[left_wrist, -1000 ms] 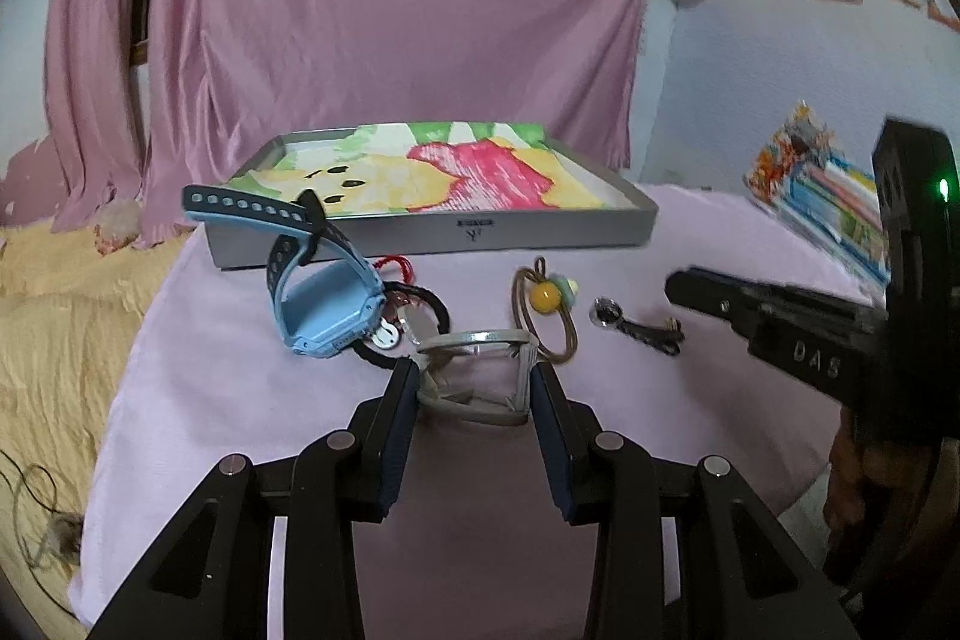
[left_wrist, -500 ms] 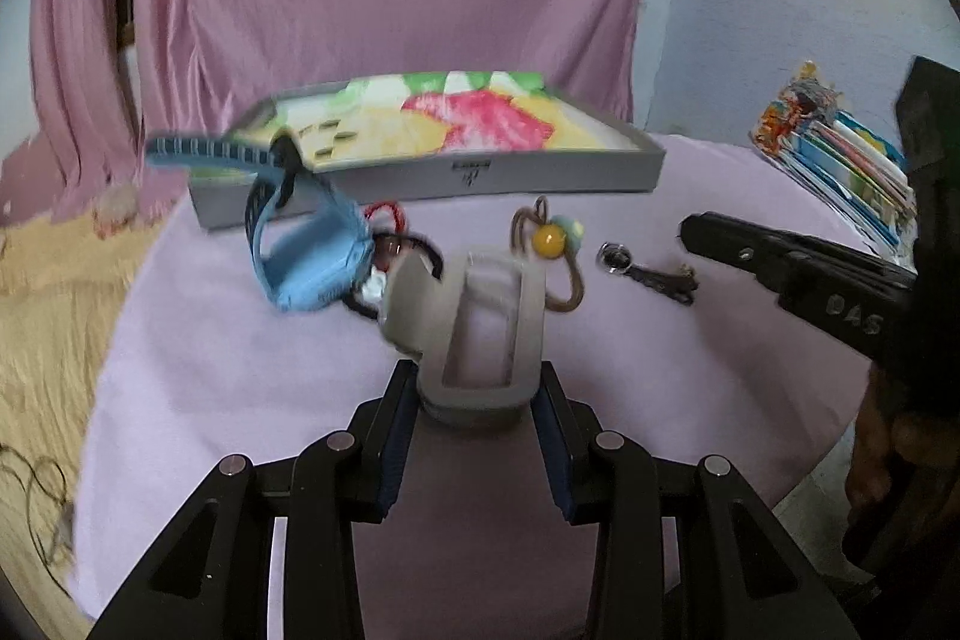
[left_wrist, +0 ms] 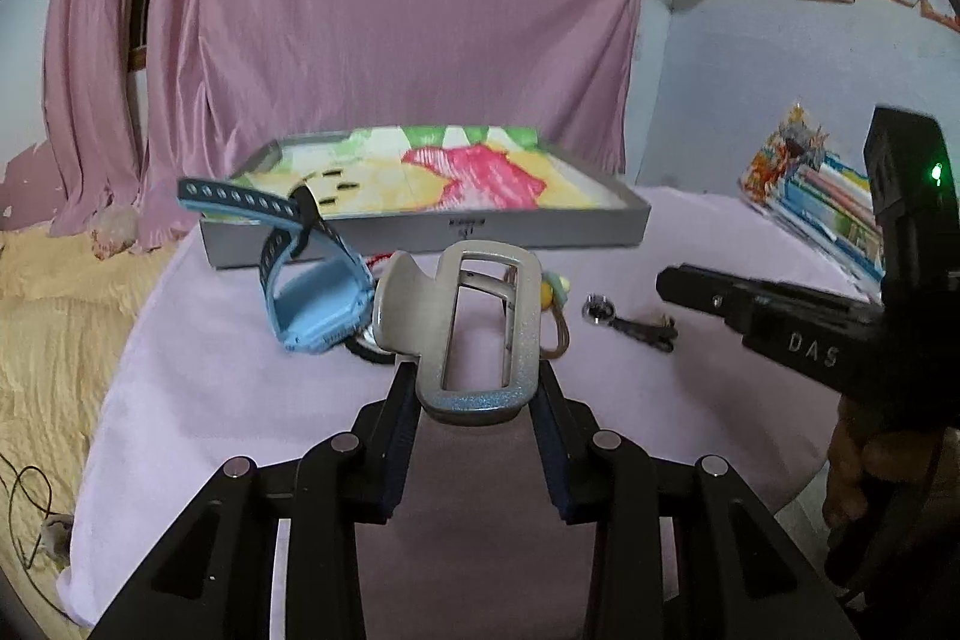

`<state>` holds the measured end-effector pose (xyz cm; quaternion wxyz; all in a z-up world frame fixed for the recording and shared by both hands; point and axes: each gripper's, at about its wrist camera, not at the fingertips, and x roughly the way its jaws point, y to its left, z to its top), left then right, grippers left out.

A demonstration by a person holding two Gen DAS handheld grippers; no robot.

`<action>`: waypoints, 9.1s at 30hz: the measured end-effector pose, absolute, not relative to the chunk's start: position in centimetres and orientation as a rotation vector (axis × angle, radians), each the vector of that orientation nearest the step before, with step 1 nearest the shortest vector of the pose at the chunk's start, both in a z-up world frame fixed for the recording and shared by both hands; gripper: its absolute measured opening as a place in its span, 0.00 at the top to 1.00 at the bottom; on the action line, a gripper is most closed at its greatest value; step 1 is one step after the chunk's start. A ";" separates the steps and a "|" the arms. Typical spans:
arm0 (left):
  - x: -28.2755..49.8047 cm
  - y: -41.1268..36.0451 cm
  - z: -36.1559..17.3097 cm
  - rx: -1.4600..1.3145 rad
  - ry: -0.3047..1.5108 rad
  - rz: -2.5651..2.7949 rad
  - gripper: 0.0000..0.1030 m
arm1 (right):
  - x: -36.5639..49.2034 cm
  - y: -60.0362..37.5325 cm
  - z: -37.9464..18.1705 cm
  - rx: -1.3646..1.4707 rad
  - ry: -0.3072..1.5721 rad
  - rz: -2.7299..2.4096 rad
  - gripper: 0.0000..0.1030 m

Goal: Organize jewelry
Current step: 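Lift the grey case with the left tool while the right tool carries the earring to the tray, then open the left tool over the tray while the right tool releases the earring inside, then withdraw both tools from the tray back over the remaining items, then grasp the blue smartwatch with the left tool while the right tool grasps the second red earring, then carry the blue watch with the left tool while the right tool carries the earring to the tray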

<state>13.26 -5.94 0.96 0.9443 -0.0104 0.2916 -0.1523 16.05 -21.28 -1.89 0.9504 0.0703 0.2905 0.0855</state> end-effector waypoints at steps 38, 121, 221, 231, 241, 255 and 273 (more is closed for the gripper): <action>32.4 2.9 4.3 -0.159 0.819 -0.214 0.67 | 33.6 -14.5 -0.7 0.092 0.709 0.329 0.90; 15.6 -0.6 0.8 -0.114 0.500 -0.099 0.01 | 13.3 -22.4 -1.4 0.087 0.368 0.117 0.15; 19.1 -2.8 0.3 -0.196 0.630 -0.226 0.96 | 18.6 -23.1 -4.9 0.283 0.722 0.137 0.90; 18.7 -2.5 1.8 -0.184 0.575 -0.235 0.96 | 18.7 -23.2 -3.2 0.298 0.649 0.197 0.90; 20.3 -2.4 4.4 -0.164 0.508 -0.238 0.96 | 20.0 -23.2 -0.9 0.265 0.577 0.225 0.90; 27.0 -2.7 5.0 -0.178 0.545 -0.333 0.96 | 26.6 -22.4 1.1 0.239 0.571 0.256 0.90; 33.7 -3.6 1.0 -0.230 0.785 -0.400 0.96 | 32.9 -20.6 -2.4 0.205 0.752 0.260 0.90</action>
